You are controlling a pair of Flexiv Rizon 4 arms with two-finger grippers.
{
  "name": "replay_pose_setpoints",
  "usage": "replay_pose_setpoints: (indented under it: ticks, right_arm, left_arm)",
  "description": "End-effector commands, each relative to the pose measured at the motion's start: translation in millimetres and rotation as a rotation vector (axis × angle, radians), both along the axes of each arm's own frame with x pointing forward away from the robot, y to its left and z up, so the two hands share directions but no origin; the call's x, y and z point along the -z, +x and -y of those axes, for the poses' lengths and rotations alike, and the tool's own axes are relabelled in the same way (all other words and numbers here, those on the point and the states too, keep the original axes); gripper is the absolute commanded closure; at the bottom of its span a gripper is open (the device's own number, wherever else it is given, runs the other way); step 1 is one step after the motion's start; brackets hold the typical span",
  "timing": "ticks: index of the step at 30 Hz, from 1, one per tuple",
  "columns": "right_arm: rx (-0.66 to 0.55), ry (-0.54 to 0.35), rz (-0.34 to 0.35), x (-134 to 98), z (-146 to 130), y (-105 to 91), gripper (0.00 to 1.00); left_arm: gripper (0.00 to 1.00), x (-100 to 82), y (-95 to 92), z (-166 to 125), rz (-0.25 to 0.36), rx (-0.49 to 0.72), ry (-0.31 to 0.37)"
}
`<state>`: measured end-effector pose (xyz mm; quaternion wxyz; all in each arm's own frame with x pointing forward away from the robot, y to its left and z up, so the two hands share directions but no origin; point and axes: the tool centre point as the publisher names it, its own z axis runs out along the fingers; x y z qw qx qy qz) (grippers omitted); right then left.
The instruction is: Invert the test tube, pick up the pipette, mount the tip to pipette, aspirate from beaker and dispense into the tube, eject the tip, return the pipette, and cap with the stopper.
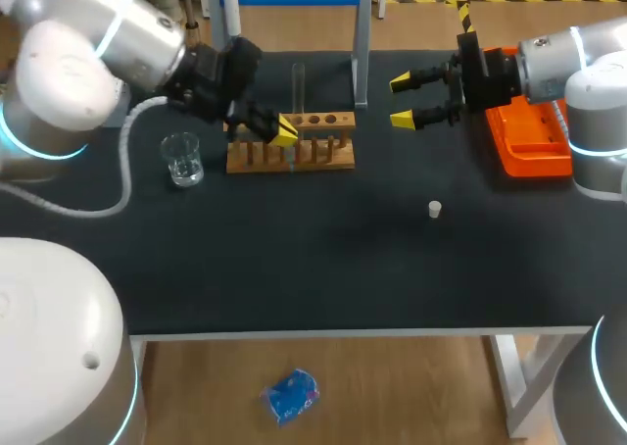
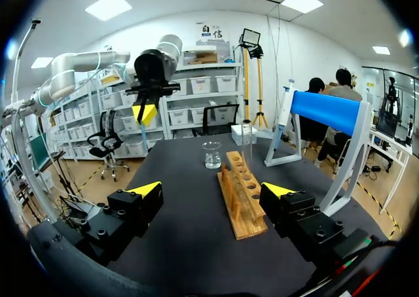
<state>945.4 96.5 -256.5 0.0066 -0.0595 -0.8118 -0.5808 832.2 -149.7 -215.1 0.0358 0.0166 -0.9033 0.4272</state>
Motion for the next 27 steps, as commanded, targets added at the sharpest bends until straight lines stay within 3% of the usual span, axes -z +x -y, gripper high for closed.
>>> replay_pose_setpoints:
  ticks: [1, 8, 12, 20, 22, 27]
  right_arm:
    - [0.001, 0.0, 0.0, 0, 0, -0.3, 0.0]
    - [-0.006, 0.004, -0.007, 0, -3, -2.9, 0.0]
    - [-0.062, 0.055, -0.026, -3, -23, -22.2, 0.0]
    - [-0.181, 0.171, 0.013, -14, -54, -72.8, 0.0]
    - [-0.19, 0.177, 0.043, -10, -60, -80.4, 0.0]
    - [-0.21, 0.234, 0.035, -3, -78, -89.2, 0.0]
  left_arm:
    - [1.0, 10.0, 14.7, 19, -0.026, 0.017, 0.018]
    - [1.0, 10.0, 14.7, 19, -0.026, 0.017, 0.018]
    - [1.0, 10.0, 14.7, 19, -0.026, 0.017, 0.018]
    - [1.0, 10.0, 14.7, 19, -0.026, 0.017, 0.018]
    - [1.0, 10.0, 14.7, 19, -0.026, 0.017, 0.018]
    - [1.0, 10.0, 14.7, 19, -0.026, 0.017, 0.018]
